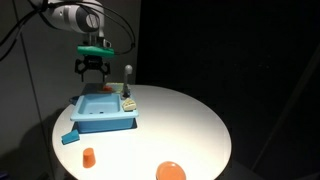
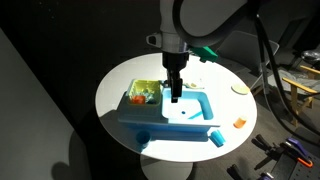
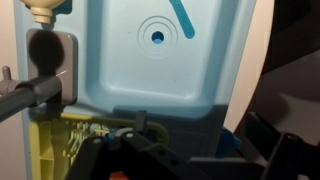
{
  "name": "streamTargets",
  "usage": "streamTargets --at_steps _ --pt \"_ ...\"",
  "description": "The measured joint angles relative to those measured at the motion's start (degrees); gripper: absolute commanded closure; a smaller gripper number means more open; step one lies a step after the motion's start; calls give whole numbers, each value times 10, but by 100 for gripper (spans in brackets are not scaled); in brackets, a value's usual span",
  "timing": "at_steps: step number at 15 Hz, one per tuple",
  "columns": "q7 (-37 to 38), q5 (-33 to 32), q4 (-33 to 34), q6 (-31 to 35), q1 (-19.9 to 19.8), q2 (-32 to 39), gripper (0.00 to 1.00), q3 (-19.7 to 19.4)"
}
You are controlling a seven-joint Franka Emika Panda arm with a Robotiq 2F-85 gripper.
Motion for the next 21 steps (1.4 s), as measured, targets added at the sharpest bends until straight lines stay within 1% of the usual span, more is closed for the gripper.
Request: streamTargets --at_steps 8,13,21 --pt "-35 -15 81 -25 -1 62 0 0" --pt "-58 -20 130 -53 -3 89 0 -1" --pt "-60 -21 145 -61 -3 98 0 -1"
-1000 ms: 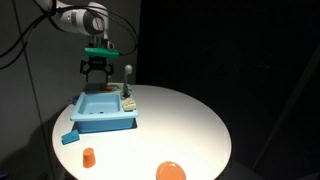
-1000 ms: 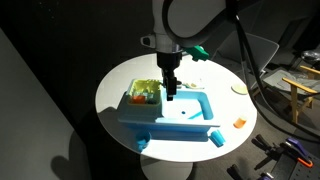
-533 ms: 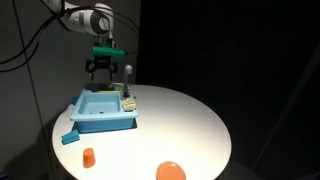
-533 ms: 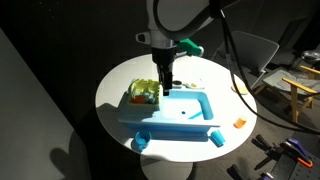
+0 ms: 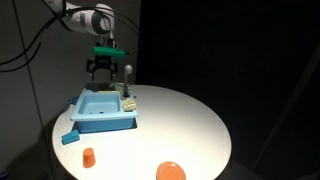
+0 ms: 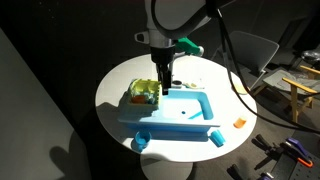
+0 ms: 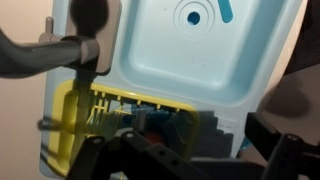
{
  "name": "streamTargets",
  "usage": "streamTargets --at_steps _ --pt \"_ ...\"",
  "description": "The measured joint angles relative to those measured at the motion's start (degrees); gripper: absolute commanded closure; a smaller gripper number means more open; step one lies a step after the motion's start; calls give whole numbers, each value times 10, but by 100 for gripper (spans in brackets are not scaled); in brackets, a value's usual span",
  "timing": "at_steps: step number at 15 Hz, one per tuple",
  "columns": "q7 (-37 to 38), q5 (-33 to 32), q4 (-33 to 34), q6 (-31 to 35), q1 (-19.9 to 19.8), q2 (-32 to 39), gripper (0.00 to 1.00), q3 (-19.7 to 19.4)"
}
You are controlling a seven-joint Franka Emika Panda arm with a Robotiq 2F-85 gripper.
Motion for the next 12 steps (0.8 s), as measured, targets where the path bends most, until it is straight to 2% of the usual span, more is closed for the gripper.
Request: streamTargets --at_steps 12 --pt "0 2 10 16 8 25 0 9"
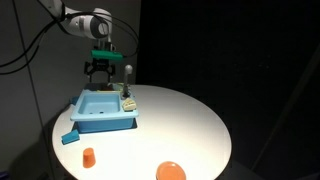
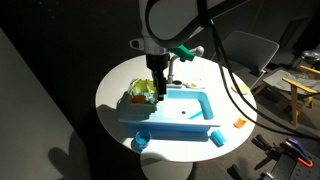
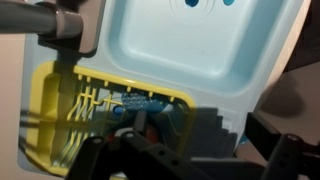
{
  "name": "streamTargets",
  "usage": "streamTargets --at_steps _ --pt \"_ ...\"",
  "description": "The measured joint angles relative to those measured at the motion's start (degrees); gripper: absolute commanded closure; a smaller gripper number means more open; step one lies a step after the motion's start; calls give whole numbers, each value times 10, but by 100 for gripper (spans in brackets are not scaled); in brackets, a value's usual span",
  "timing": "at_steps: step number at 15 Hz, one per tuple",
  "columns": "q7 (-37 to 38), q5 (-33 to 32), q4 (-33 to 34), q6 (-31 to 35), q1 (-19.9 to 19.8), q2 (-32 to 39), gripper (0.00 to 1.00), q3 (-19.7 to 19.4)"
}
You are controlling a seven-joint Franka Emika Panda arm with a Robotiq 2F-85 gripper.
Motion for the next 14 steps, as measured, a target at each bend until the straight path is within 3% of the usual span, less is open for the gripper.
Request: streamTargets --at_steps 14 --pt "-20 0 101 -1 4 73 0 13"
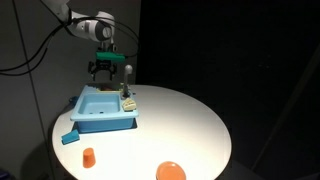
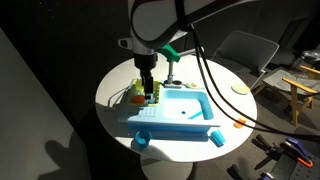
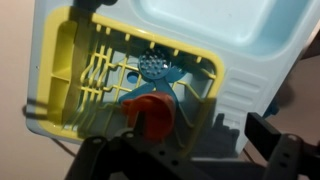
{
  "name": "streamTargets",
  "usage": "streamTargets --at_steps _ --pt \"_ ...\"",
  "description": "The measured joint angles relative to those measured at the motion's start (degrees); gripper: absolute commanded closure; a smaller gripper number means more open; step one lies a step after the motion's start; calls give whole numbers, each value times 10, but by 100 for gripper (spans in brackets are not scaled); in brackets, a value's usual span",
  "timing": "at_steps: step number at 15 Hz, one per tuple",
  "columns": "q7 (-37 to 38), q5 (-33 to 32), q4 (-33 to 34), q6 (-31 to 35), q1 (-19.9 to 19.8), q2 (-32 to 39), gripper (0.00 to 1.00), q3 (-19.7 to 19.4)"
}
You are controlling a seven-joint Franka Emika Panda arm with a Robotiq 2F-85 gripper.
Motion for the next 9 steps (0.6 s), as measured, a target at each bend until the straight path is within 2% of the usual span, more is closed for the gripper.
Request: streamTargets --at_steps 5,9 --pt "-12 7 29 -6 0 24 0 10" --pt "-23 46 48 -19 -1 38 0 17"
